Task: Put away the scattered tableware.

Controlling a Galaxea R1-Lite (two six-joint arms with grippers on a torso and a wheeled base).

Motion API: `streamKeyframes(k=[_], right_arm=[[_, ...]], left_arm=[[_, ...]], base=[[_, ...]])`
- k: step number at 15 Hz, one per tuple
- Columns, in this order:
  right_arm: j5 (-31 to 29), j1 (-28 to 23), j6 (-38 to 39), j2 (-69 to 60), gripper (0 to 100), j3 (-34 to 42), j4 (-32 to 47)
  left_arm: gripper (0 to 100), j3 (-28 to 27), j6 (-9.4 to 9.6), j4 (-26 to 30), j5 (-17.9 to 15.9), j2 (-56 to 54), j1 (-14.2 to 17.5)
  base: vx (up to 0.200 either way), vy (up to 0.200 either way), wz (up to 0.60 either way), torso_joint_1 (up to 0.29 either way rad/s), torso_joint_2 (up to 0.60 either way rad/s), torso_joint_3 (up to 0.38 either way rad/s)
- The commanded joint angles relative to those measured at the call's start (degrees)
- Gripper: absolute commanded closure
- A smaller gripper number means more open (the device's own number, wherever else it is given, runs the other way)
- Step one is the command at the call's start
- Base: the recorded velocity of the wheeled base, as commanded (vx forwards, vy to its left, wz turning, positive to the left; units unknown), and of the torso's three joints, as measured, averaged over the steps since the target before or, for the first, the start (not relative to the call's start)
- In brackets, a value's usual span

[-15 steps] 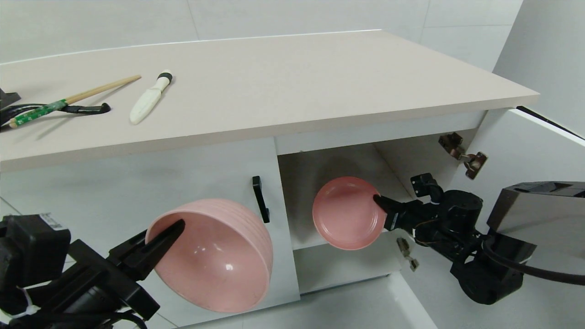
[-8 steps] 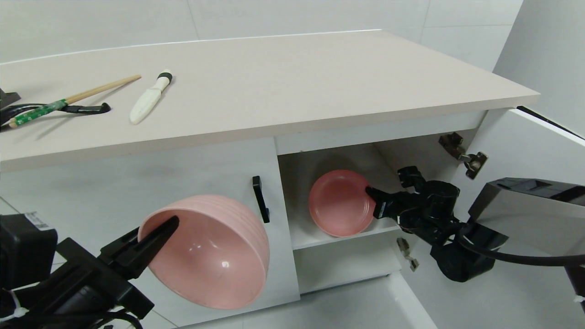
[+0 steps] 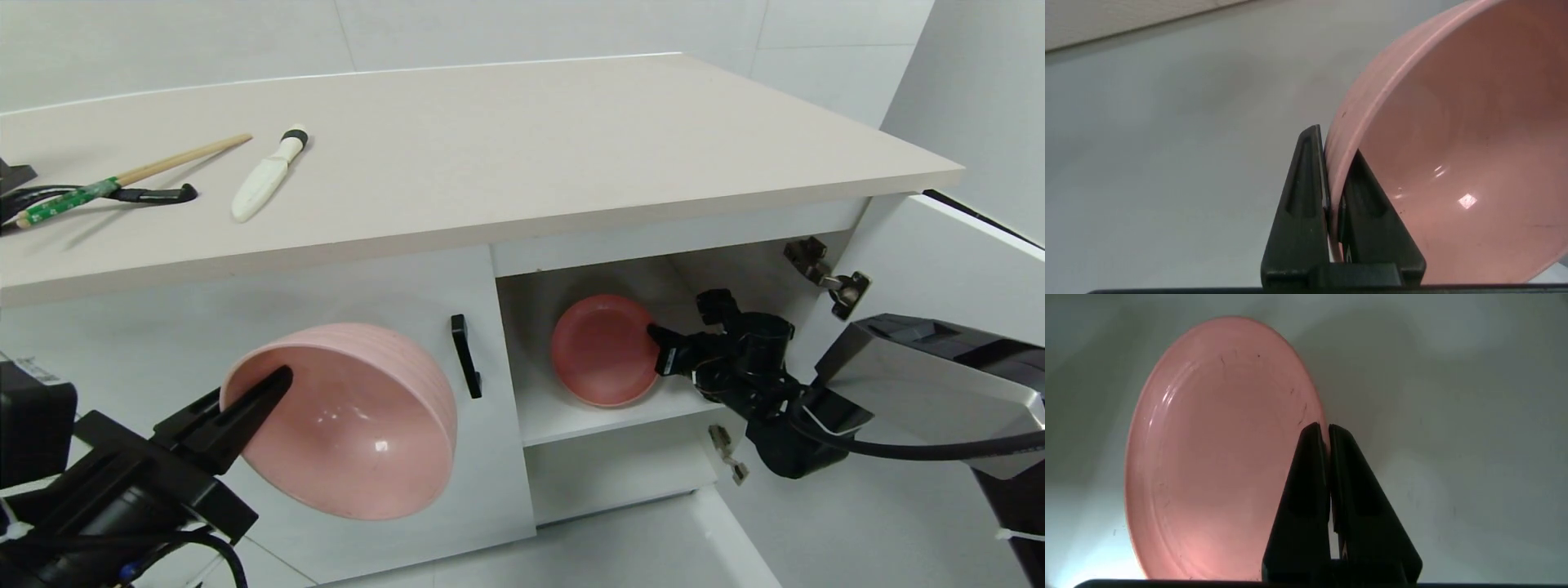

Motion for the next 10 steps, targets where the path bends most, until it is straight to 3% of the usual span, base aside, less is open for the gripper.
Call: streamKeyframes(k=[1,5,10], right_arm=[[0.03,0.03,0.01,0.59,100,-1.13,0.02],[-1.64,0.03,0.36,3.66,100,-6.76,2.05],[-2.52,0.03,0.45,4.81,100,-7.81,3.36]], left_arm=[[100,-0.23,-0.05,-0.02,-0.03,-0.02,0.78],[100,-0.32,-0.23,-0.02,-0.11,-0.02,0.78],[100,-0.32,-0.40,-0.02,-0.20,-0.02,0.78]], base=[[0.000,0.000,0.00,0.000,0.00,0.000],[0.000,0.000,0.00,0.000,0.00,0.000],[0.000,0.000,0.00,0.000,0.00,0.000]])
